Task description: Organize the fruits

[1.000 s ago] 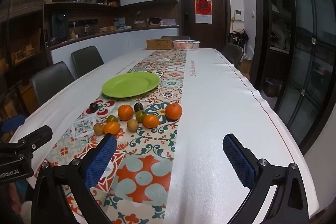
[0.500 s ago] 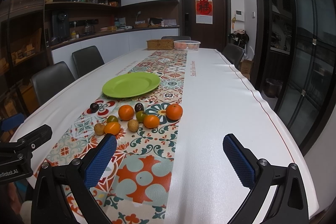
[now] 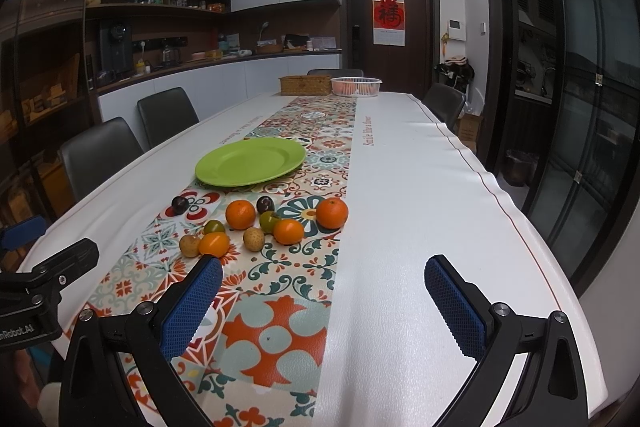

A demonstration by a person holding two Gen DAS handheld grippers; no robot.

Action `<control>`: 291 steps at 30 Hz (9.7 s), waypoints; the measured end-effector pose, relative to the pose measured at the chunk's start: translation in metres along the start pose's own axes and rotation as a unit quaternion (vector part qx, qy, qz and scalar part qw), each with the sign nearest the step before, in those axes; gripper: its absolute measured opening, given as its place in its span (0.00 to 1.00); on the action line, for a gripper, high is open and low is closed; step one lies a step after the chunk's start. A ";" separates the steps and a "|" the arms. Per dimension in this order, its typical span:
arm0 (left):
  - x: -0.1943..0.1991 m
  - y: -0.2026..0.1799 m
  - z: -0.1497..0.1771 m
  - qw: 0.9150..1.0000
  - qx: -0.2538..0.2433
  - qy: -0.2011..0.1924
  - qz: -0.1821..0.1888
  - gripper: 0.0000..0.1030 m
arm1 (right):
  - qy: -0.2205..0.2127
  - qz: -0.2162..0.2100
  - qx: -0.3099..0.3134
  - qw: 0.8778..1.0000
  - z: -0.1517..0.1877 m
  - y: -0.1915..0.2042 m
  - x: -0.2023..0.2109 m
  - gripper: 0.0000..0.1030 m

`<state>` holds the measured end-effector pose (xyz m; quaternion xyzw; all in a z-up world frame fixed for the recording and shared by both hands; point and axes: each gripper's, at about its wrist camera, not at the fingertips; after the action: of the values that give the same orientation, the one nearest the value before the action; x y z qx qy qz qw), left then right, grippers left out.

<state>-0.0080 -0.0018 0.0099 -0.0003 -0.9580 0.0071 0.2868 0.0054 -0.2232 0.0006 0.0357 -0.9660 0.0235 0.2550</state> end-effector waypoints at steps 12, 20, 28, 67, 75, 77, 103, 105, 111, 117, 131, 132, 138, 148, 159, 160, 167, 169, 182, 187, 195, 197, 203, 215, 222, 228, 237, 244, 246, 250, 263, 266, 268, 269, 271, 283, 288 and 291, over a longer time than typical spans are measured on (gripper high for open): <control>0.000 0.000 0.001 1.000 0.000 -0.001 0.000 1.00 | 0.000 0.000 0.000 1.000 0.000 0.000 -0.001 0.99; 0.000 0.000 0.001 1.000 0.000 -0.001 0.000 1.00 | 0.000 0.000 0.000 1.000 0.001 0.000 -0.001 0.99; 0.000 0.000 0.001 1.000 0.000 -0.001 0.000 1.00 | 0.000 0.000 0.000 1.000 0.001 0.001 -0.001 0.99; -0.051 0.007 0.002 0.994 -0.098 -0.017 0.037 0.68 | 0.018 -0.118 0.177 0.977 -0.020 0.060 -0.054 0.77; -0.078 0.007 0.004 0.985 -0.155 0.000 0.074 0.53 | 0.039 -0.146 0.244 0.958 -0.016 0.085 -0.080 0.66; -0.086 0.007 0.005 0.982 -0.164 0.010 0.088 0.50 | 0.044 -0.152 0.261 0.952 -0.015 0.090 -0.086 0.63; -0.153 0.001 0.009 0.943 -0.267 0.092 0.176 0.43 | 0.097 -0.220 0.378 0.894 0.000 0.120 -0.138 0.47; -0.155 0.000 0.008 0.942 -0.269 0.094 0.179 0.43 | 0.099 -0.221 0.379 0.893 0.000 0.120 -0.141 0.47; -0.162 -0.004 0.003 0.940 -0.268 0.100 0.187 0.42 | 0.102 -0.229 0.374 0.893 -0.003 0.118 -0.149 0.47; -0.171 -0.005 -0.003 0.939 -0.259 0.114 0.196 0.33 | 0.108 -0.237 0.364 0.894 -0.007 0.116 -0.155 0.46; -0.151 0.008 -0.008 0.971 -0.160 0.113 0.135 0.27 | 0.110 -0.246 0.323 0.907 -0.013 0.114 -0.154 0.39; -0.148 0.009 -0.008 0.973 -0.153 0.111 0.132 0.27 | 0.108 -0.244 0.316 0.910 -0.015 0.113 -0.151 0.39; -0.129 0.014 -0.018 0.985 -0.096 0.094 0.104 0.27 | 0.090 -0.231 0.262 0.933 -0.029 0.104 -0.135 0.39; -0.107 0.024 -0.041 0.997 -0.020 0.060 0.052 0.27 | 0.053 -0.185 0.180 0.965 -0.056 0.082 -0.116 0.39; -0.121 0.018 -0.067 0.996 -0.044 0.066 0.042 0.27 | 0.045 -0.165 0.193 0.966 -0.079 0.077 -0.130 0.39; -0.123 0.018 -0.070 0.996 -0.044 0.065 0.044 0.27 | 0.048 -0.167 0.190 0.966 -0.082 0.076 -0.133 0.39; -0.151 0.015 -0.100 0.995 -0.053 0.062 0.056 0.27 | 0.066 -0.178 0.180 0.965 -0.107 0.075 -0.166 0.39; -0.162 0.015 -0.109 0.995 -0.051 0.065 0.063 0.27 | 0.070 -0.181 0.183 0.964 -0.114 0.077 -0.176 0.39; -0.250 0.022 -0.140 0.989 -0.043 0.112 0.089 0.27 | 0.117 -0.171 0.223 0.952 -0.147 0.084 -0.259 0.39; -0.282 0.025 -0.140 0.985 -0.033 0.144 0.088 0.27 | 0.136 -0.174 0.227 0.948 -0.145 0.091 -0.283 0.39; -0.298 0.027 -0.137 0.983 -0.029 0.163 0.085 0.35 | 0.163 -0.175 0.211 0.948 -0.138 0.093 -0.308 0.39; -0.296 0.028 -0.138 0.983 -0.027 0.163 0.086 0.45 | 0.166 -0.175 0.201 0.949 -0.137 0.091 -0.310 0.39; -0.272 0.028 -0.138 0.985 -0.032 0.154 0.070 0.54 | 0.147 -0.159 0.163 0.963 -0.141 0.076 -0.296 0.47; -0.170 0.009 -0.128 0.994 -0.037 0.084 0.063 0.64 | 0.072 -0.123 0.133 0.981 -0.137 0.047 -0.194 0.59; -0.119 -0.001 -0.127 0.996 -0.049 0.044 0.059 0.74 | 0.033 -0.117 0.127 0.984 -0.135 0.037 -0.140 0.65; -0.094 -0.005 -0.112 0.997 -0.049 0.038 0.053 0.77 | 0.013 -0.107 0.128 0.986 -0.123 0.033 -0.107 0.65; -0.073 -0.005 -0.082 0.997 -0.049 0.036 0.044 0.79 | 0.005 -0.101 0.146 0.984 -0.094 0.038 -0.077 0.65; -0.072 -0.010 -0.064 0.997 -0.065 0.031 0.037 0.79 | 0.015 -0.101 0.147 0.984 -0.072 0.040 -0.071 0.65; -0.073 -0.012 -0.058 0.996 -0.070 0.032 0.040 0.79 | 0.030 -0.105 0.151 0.982 -0.066 0.040 -0.074 0.65; -0.078 -0.016 -0.048 0.995 -0.077 0.037 0.046 0.79 | 0.051 -0.107 0.150 0.982 -0.057 0.037 -0.082 0.65; -0.102 -0.026 -0.025 0.992 -0.107 0.054 0.035 0.79 | 0.105 -0.095 0.152 0.978 -0.034 0.026 -0.109 0.65; -0.110 -0.028 -0.021 0.991 -0.113 0.062 0.036 0.79 | 0.111 -0.094 0.155 0.977 -0.031 0.025 -0.114 0.64; -0.118 -0.029 -0.018 0.990 -0.115 0.073 0.040 0.79 | 0.114 -0.092 0.156 0.977 -0.030 0.024 -0.119 0.64; -0.121 -0.029 -0.017 0.989 -0.116 0.077 0.043 0.77 | 0.117 -0.090 0.156 0.977 -0.030 0.023 -0.121 0.64; -0.127 -0.029 -0.015 0.988 -0.119 0.086 0.049 0.74 | 0.123 -0.089 0.159 0.975 -0.029 0.023 -0.127 0.64; -0.161 -0.028 -0.015 0.985 -0.101 0.119 0.069 0.59 | 0.149 -0.105 0.164 0.970 -0.027 0.027 -0.156 0.55; -0.172 -0.028 -0.016 0.984 -0.092 0.131 0.077 0.53 | 0.154 -0.118 0.158 0.968 -0.027 0.028 -0.164 0.50; -0.177 -0.028 -0.016 0.983 -0.090 0.140 0.079 0.51 | 0.152 -0.121 0.164 0.967 -0.027 0.031 -0.166 0.50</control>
<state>0.1487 -0.0307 -0.0736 -0.1026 -0.9021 -0.0565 0.4152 0.1607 -0.1814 -0.0588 0.1900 -0.8872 0.1557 0.3906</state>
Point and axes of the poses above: each gripper's, at about its wrist camera, not at the fingertips, and x roughly against the way its jaws point, y to its left, z to its underside, and after that the axes turned 3 degrees about x, right-handed
